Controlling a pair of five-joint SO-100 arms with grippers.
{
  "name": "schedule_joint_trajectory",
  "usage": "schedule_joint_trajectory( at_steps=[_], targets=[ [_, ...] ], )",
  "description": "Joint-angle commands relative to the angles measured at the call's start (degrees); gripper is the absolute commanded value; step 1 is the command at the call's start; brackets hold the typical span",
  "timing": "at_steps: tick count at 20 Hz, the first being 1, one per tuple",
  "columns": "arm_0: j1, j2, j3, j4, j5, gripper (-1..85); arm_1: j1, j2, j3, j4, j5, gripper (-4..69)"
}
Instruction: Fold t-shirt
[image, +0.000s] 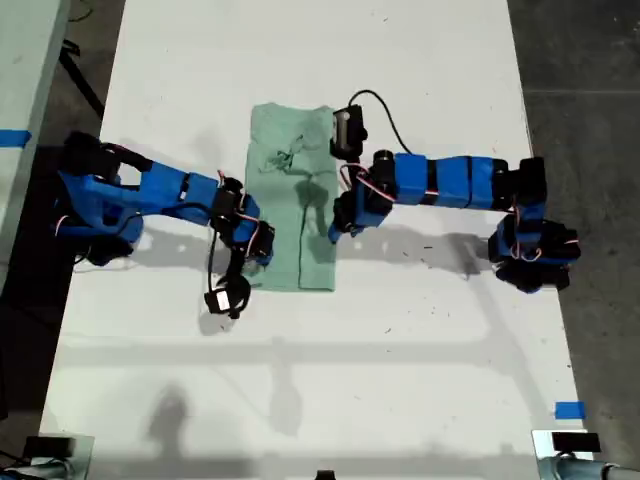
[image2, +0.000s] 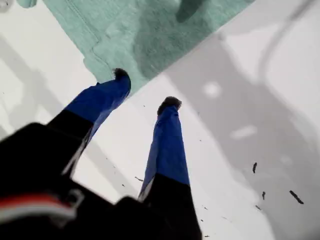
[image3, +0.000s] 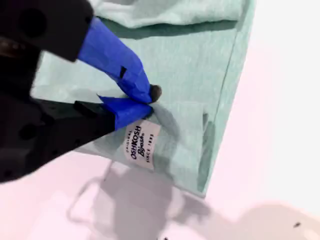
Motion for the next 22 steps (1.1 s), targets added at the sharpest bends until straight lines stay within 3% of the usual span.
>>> schedule_joint_trajectory(
  at_steps=[1,3,5,7,8,10,11,17,22],
  targets=[
    [-0.4,-5.8,-8.4,-1.9,0.7,0.0,-0.9,7.0,0.9,-0.5,0.7,16.7],
    [-1.4,-9.8,-12.7,0.3,1.1,3.3,-1.0,8.4,2.4,-0.7,0.8,16.7],
    [-2.1,-8.5,-16.2,8.0,0.9,20.9,-1.1,10.8,5.1,-1.6,1.2,16.6],
    [-2.6,-2.0,-17.0,15.9,1.8,23.8,-0.9,14.6,9.1,-3.4,0.9,14.9],
    [-2.8,2.4,-16.2,18.5,2.8,22.6,-0.8,16.4,10.8,-3.5,0.4,9.4],
    [-3.2,12.5,-12.1,21.4,4.1,2.4,-0.1,20.3,14.9,-3.5,-0.1,6.1],
    [-3.0,18.4,-8.3,20.5,4.4,0.1,0.2,22.1,16.7,-3.8,-0.3,5.2],
    [-2.5,41.0,8.8,22.6,0.9,0.0,-0.4,31.4,25.2,-5.8,-1.0,-1.3],
    [4.9,48.1,16.0,21.5,-6.4,0.0,-4.8,39.0,31.1,-6.1,1.5,-1.2]
  ],
)
